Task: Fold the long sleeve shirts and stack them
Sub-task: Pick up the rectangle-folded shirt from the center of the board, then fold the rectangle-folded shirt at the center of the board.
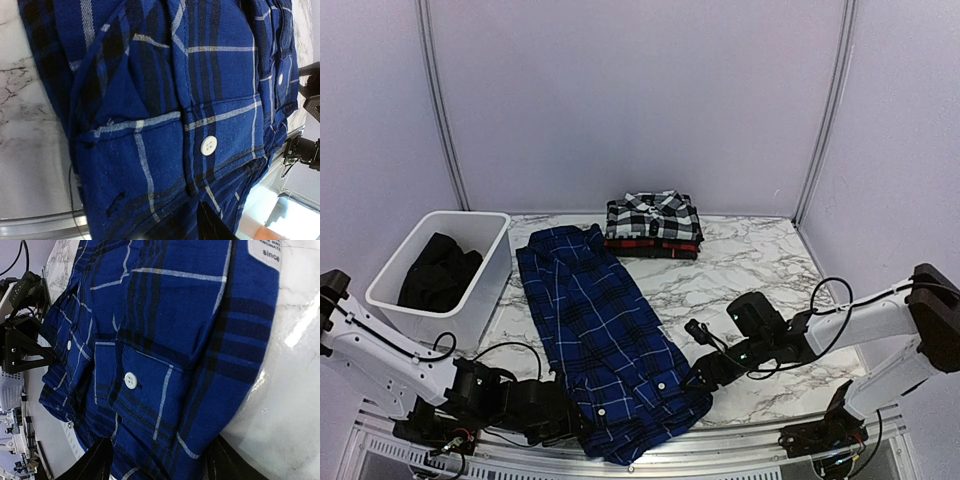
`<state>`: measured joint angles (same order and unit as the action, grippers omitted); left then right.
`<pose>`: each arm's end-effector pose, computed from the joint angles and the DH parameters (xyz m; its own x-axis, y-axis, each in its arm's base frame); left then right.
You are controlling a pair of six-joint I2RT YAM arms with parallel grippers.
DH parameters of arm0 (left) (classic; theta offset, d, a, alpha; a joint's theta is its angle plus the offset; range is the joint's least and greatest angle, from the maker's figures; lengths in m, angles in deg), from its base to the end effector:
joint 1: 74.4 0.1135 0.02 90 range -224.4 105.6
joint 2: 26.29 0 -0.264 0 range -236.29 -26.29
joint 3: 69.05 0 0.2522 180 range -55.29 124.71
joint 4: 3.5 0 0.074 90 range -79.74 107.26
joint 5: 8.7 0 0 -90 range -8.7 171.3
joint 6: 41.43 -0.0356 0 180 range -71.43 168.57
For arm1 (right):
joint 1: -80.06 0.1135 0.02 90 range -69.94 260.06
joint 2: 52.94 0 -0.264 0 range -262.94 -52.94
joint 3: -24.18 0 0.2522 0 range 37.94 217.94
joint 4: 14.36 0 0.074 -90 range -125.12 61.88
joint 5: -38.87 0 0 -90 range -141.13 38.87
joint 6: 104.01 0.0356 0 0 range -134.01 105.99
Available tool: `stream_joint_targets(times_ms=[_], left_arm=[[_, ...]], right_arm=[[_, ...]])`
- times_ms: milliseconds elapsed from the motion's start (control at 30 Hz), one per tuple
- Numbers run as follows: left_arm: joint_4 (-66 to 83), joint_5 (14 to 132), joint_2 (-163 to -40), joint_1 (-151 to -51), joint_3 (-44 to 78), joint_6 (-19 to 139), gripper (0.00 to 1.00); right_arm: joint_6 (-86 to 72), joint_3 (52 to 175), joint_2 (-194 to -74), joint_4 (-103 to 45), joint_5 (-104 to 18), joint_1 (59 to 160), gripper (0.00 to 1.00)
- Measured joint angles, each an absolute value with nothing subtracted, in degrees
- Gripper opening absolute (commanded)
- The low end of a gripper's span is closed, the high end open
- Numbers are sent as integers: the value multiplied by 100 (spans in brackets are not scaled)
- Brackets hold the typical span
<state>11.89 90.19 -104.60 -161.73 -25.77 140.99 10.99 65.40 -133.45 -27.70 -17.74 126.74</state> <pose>0.0168 -0.2421 0.1431 -0.9799 -0.1768 -0.0921 -0.0773 0.7631 -0.6416 0.1467 0.1841 0.1317 -0.8477 -0.3846 -0.3653 -0.5278 0.5433 0.6529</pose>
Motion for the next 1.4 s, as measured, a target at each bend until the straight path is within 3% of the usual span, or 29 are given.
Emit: stream_joint_targets(times_ms=[133,367,633,1067,1400], left_arm=[[872,9080,-10604,-16173,-2573,14239,44],[792,9163,-10862,-16167,-2431,14398,26],[947,9180,-10877,-16164,-2417,14339,3],[1554,8647,-10680,-16269,-2015,13666,0],[1989,8802,-9347,-16278,-2026,13810,0]], right_arm=[[1101,6544,-13442,-2643,-1708,12674,61],[1151,6625,-13682,-2435,-1662,12674,49],[1263,6634,-13855,-2418,-1669,12667,0],[1544,6407,-12937,-2870,-1407,12717,0],[2034,6864,-12362,-3375,-1197,12824,0]])
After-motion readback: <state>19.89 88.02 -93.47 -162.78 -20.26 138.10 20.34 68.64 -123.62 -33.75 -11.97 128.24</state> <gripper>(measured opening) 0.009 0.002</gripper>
